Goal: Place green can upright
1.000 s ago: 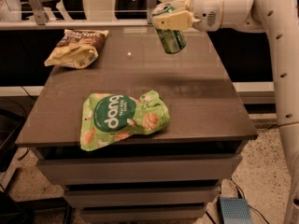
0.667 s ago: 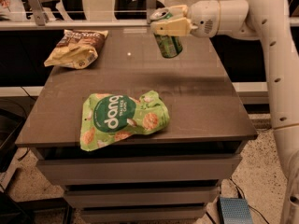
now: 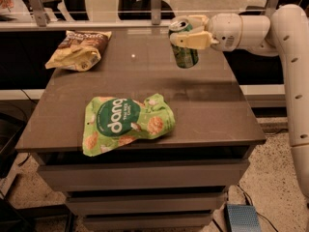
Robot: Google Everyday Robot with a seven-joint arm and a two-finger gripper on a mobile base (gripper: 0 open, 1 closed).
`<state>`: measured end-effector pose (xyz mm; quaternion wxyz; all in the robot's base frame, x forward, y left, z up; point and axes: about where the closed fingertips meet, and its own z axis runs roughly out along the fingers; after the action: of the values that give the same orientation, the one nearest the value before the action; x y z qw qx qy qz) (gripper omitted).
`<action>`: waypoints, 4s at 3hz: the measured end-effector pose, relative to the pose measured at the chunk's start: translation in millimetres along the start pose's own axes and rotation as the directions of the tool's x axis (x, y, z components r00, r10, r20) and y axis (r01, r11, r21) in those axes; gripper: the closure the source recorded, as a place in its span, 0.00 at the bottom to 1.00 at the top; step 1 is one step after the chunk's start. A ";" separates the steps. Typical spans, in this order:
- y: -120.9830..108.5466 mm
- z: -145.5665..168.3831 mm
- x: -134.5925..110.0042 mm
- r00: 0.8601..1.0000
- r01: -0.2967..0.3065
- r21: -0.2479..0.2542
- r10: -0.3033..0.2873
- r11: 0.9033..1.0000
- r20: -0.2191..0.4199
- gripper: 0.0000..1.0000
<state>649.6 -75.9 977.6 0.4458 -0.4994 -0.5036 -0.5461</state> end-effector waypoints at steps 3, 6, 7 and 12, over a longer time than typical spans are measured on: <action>-23.9 -46.4 -29.1 0.989 -0.053 -0.108 0.037 0.993 -0.146 1.00; -36.0 -60.4 -54.9 0.981 -0.107 -0.117 0.085 0.987 -0.173 0.84; -38.7 -61.3 -59.0 0.979 -0.115 -0.113 0.094 0.987 -0.179 0.61; -42.2 -90.2 -26.4 0.995 -0.057 -0.101 0.048 0.993 -0.087 0.00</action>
Offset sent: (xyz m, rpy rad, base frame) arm -0.0286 -0.0591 -0.0436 0.2169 -0.0168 -0.1560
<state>601.8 -162.0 947.5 0.4545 -0.5112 -0.4422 -0.5802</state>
